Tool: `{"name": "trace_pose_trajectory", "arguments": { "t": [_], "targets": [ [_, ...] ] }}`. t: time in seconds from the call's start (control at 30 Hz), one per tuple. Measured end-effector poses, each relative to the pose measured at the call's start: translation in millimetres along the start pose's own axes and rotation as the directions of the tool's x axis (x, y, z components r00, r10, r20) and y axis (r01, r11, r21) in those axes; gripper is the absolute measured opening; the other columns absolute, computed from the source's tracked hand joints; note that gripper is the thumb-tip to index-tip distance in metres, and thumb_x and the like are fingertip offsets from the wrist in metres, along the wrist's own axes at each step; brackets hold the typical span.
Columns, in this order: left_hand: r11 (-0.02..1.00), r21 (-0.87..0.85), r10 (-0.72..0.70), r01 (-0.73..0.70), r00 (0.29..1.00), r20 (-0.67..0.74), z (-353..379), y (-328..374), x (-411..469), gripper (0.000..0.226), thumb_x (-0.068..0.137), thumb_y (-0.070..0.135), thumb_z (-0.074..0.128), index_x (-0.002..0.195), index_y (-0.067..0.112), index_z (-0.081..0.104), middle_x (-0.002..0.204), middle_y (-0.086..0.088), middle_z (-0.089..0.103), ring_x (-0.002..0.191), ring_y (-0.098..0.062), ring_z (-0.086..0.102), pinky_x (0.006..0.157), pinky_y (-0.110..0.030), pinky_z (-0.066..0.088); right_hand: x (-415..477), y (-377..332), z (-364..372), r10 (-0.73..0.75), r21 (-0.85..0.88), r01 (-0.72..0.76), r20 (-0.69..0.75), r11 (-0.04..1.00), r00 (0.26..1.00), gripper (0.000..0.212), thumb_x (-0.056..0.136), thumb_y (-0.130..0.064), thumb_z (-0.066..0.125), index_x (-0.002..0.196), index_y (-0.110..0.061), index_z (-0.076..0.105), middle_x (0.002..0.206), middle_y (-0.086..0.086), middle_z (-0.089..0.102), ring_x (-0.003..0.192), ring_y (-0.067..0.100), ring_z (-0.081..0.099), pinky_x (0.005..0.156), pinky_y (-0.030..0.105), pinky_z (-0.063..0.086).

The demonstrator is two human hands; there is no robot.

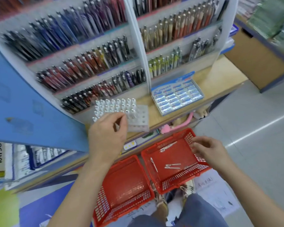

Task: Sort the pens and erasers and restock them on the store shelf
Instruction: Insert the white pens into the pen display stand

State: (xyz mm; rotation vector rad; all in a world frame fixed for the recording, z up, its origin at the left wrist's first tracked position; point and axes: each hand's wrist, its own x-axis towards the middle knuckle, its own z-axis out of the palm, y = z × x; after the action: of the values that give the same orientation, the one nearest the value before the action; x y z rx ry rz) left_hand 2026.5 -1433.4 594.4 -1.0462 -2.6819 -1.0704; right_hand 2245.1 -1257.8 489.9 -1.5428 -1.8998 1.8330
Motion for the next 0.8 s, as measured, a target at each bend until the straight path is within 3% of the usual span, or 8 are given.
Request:
{"name": "trace_pose_trajectory", "arguments": {
  "t": [0.07, 0.17, 0.3, 0.47, 0.7, 0.8],
  "targets": [
    [1.000, -0.013, 0.002, -0.001, 1.000, 0.017, 10.4, 2.7, -23.0, 0.010, 0.083, 0.014, 0.062, 0.086, 0.015, 0.072, 0.075, 0.007, 0.065, 0.064, -0.007, 0.054, 0.064, -0.024, 0.045, 2.8, 17.8, -19.6, 0.020, -0.084, -0.021, -0.003, 0.996, 1.000, 0.014, 0.089, 0.001, 0.056, 0.096, -0.005, 0.067, 0.079, 0.011, 0.069, 0.066, 0.020, 0.062, 0.062, 0.021, 0.053],
    [1.000, -0.006, -0.022, 0.023, 0.988, 0.154, 46.5, 0.9, -67.8, 0.015, 0.078, 0.012, 0.061, 0.087, 0.016, 0.072, 0.080, 0.007, 0.068, 0.074, -0.006, 0.057, 0.071, -0.017, 0.042, 13.5, 50.4, -43.0, 0.044, -0.228, -0.040, 0.012, 0.973, 0.999, 0.015, 0.086, -0.007, 0.061, 0.093, -0.016, 0.070, 0.078, 0.005, 0.072, 0.074, 0.025, 0.068, 0.077, 0.042, 0.056],
    [0.980, 0.116, -0.198, 0.163, 0.871, 0.449, 128.3, -23.5, -137.2, 0.018, 0.077, 0.014, 0.060, 0.088, 0.024, 0.071, 0.077, 0.008, 0.064, 0.071, -0.013, 0.061, 0.070, -0.027, 0.045, 44.1, 105.2, -57.1, 0.048, -0.400, -0.017, 0.067, 0.917, 0.997, 0.015, 0.085, -0.012, 0.064, 0.095, -0.022, 0.070, 0.076, 0.001, 0.071, 0.074, 0.021, 0.067, 0.066, 0.029, 0.050],
    [0.932, 0.238, -0.363, 0.275, 0.726, 0.585, 264.6, -77.1, -208.7, 0.022, 0.078, 0.007, 0.059, 0.087, 0.022, 0.072, 0.083, 0.002, 0.067, 0.077, -0.021, 0.064, 0.071, -0.030, 0.046, 119.4, 210.8, -48.9, 0.050, -0.581, 0.070, 0.188, 0.811, 0.981, 0.018, 0.086, -0.012, 0.062, 0.100, -0.019, 0.069, 0.088, 0.003, 0.072, 0.083, 0.022, 0.066, 0.075, 0.028, 0.049],
    [0.924, 0.352, -0.371, 0.151, 0.583, 0.723, 470.3, -193.0, -298.2, 0.021, 0.080, 0.016, 0.057, 0.095, 0.024, 0.069, 0.099, 0.001, 0.066, 0.094, -0.024, 0.063, 0.079, -0.032, 0.048, 251.3, 387.8, -9.0, -0.065, -0.734, 0.333, 0.369, 0.592, 0.927, 0.024, 0.084, -0.006, 0.059, 0.105, -0.010, 0.071, 0.099, 0.009, 0.073, 0.094, 0.029, 0.066, 0.076, 0.024, 0.042],
    [0.924, 0.381, -0.338, 0.034, 0.538, 0.772, 547.0, -242.0, -324.2, 0.021, 0.083, 0.020, 0.055, 0.100, 0.025, 0.066, 0.104, 0.000, 0.062, 0.103, -0.025, 0.058, 0.084, -0.034, 0.049, 311.3, 463.4, 13.3, -0.039, -0.772, 0.427, 0.465, 0.471, 0.884, 0.029, 0.083, -0.007, 0.055, 0.107, -0.013, 0.069, 0.106, 0.011, 0.071, 0.100, 0.031, 0.064, 0.084, 0.032, 0.047]
  ]
}}
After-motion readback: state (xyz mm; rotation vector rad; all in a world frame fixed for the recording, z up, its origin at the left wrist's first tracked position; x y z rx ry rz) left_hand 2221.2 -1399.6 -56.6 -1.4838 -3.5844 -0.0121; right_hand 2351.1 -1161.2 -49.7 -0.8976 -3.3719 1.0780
